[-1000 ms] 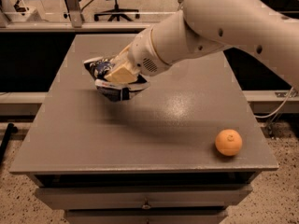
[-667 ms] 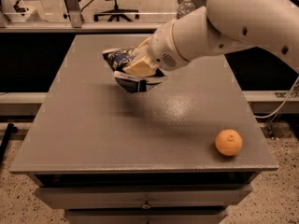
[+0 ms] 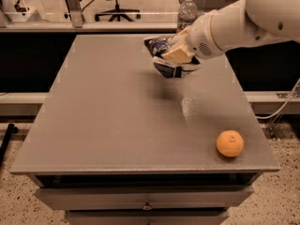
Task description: Move blue chip bag near water bottle
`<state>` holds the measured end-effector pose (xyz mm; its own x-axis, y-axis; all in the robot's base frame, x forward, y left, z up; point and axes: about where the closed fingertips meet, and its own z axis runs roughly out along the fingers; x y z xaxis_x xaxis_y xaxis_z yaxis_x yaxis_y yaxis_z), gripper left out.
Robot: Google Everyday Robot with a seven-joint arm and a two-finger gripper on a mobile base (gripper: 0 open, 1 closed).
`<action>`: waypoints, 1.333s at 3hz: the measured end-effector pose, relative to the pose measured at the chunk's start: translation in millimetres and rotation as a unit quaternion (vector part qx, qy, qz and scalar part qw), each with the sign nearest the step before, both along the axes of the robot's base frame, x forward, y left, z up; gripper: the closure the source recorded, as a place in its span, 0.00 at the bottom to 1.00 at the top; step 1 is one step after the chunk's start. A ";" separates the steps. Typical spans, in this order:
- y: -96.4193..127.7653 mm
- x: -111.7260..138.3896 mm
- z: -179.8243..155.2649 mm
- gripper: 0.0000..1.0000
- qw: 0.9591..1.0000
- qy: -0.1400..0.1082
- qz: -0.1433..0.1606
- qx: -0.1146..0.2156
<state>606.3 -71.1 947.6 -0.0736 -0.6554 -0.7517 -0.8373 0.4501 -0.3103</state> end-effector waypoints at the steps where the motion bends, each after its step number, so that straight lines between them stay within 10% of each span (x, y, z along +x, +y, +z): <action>1: -45.5 18.1 -1.5 1.00 0.999 -0.005 -0.043 -0.019; 4: -121.6 39.5 -4.2 1.00 0.993 -0.011 -0.110 -0.043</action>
Offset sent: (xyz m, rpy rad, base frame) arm 0.0365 -0.1277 -0.0090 -0.0878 -0.0045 -0.2364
